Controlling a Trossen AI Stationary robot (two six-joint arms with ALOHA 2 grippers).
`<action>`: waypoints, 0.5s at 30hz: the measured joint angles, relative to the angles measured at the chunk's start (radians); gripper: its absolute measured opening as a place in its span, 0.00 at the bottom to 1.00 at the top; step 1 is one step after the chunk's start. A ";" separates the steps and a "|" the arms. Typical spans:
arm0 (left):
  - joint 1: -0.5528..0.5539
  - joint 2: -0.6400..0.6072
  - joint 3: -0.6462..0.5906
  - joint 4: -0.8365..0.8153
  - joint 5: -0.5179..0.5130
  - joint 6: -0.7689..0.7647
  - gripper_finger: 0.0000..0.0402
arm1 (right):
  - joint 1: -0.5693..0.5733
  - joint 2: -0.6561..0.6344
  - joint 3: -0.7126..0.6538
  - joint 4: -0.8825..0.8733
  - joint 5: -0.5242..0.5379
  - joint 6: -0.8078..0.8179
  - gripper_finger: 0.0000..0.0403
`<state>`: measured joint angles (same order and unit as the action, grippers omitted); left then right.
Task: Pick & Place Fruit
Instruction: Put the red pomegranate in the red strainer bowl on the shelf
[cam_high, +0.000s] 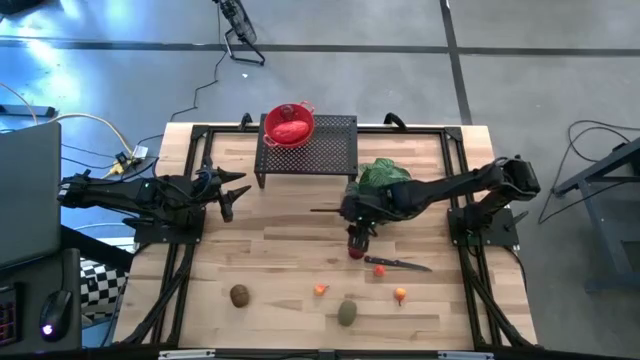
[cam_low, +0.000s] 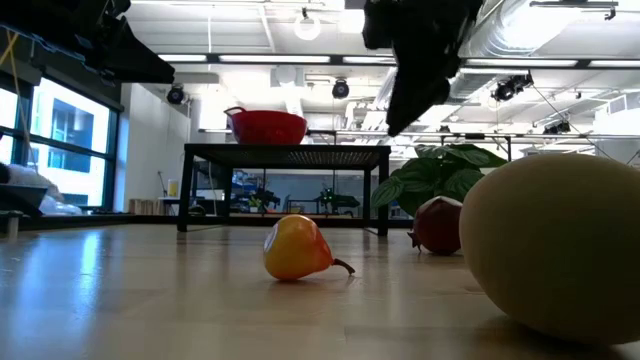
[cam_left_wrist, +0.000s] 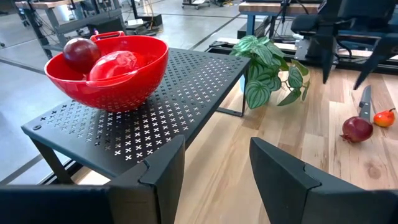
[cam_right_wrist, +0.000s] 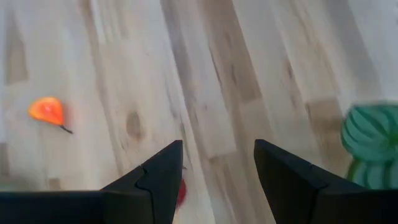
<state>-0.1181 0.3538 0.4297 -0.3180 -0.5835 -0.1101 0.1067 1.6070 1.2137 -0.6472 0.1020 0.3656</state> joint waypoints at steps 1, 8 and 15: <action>0.000 0.000 0.000 0.000 0.000 0.000 0.44 | 0.000 0.000 0.000 0.009 -0.002 -0.003 0.48; 0.000 0.000 0.000 0.000 0.000 0.000 0.44 | -0.009 0.000 0.000 0.009 0.003 -0.076 0.48; 0.000 0.000 0.000 0.000 0.000 0.000 0.44 | -0.023 0.000 0.000 0.009 0.004 -0.084 0.48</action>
<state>-0.1177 0.3534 0.4297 -0.3180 -0.5835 -0.1099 0.0840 1.6066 1.2137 -0.6384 0.1063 0.2817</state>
